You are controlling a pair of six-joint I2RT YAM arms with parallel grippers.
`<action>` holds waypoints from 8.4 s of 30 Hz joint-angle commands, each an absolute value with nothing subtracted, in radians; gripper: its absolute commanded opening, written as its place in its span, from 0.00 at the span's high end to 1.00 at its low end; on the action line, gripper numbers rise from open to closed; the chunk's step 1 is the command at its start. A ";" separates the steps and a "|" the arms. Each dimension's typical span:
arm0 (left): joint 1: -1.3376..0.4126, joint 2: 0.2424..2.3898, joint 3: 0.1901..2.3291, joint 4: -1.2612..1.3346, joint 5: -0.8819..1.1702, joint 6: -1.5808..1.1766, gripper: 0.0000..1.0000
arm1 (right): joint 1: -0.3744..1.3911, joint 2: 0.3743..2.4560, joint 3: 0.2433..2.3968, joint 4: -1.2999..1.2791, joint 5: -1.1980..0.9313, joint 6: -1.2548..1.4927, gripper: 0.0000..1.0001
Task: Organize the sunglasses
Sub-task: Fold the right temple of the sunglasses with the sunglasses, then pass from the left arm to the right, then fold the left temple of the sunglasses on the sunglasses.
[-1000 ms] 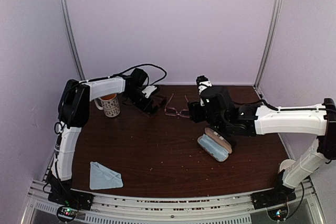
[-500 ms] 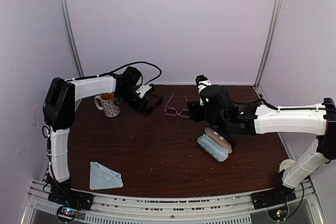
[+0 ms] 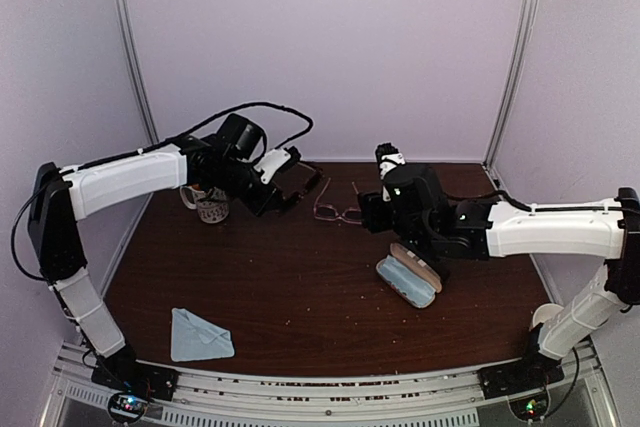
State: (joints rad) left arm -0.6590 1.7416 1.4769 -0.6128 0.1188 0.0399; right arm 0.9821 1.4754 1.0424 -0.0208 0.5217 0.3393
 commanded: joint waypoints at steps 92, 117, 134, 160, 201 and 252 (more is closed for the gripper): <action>-1.176 1.111 0.709 0.203 0.276 0.252 1.00 | 1.039 1.025 0.791 0.297 -0.565 0.599 0.23; -1.177 1.102 0.700 0.215 0.253 0.256 1.00 | 1.039 1.072 0.766 0.397 -0.600 0.654 0.23; -1.176 1.095 0.677 0.282 0.179 0.271 1.00 | 1.070 1.073 0.740 0.455 -0.687 0.707 0.22; -1.188 1.202 0.748 0.215 -0.089 0.492 1.00 | 1.070 0.988 0.890 -0.213 -0.167 0.740 0.00; -1.221 1.316 0.824 0.185 -0.141 0.498 1.00 | 1.026 1.127 0.897 -0.227 -0.330 0.720 0.30; -1.221 1.208 0.978 -0.089 -0.019 0.187 0.42 | 1.024 1.054 0.859 -0.235 -0.162 0.494 0.65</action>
State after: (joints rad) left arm -1.2213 1.1427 0.8600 0.0025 -0.0933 0.2565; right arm 1.0149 1.0824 0.8715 -0.2440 -0.1818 0.5652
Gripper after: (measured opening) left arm 0.581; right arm 0.427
